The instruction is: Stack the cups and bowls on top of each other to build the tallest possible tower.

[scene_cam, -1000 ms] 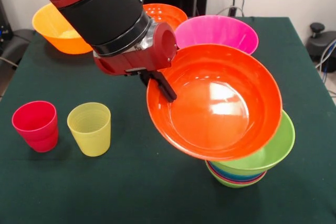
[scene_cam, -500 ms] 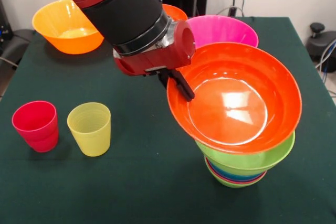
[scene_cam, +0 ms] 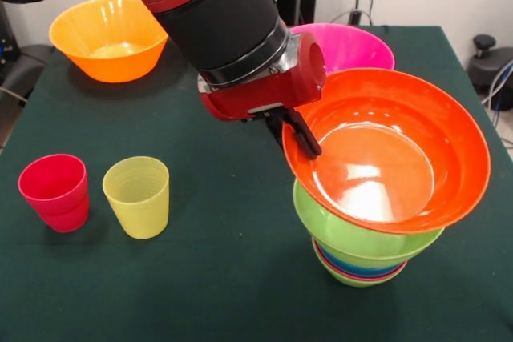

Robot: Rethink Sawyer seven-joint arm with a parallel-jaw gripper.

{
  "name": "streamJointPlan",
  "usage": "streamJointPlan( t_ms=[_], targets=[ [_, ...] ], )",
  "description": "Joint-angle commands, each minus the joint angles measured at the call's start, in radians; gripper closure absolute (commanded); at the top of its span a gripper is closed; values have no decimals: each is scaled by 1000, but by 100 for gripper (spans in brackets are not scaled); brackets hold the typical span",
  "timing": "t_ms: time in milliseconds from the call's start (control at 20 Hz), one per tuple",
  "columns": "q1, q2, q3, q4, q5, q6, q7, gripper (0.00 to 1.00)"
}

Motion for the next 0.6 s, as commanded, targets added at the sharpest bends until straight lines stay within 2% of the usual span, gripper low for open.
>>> streamJointPlan(
  t_ms=[50, 600],
  targets=[
    [-9, 24, 69, 71, -81, -73, -226, 100],
    [-36, 28, 103, 95, -125, -98, -222, 100]
  ],
)
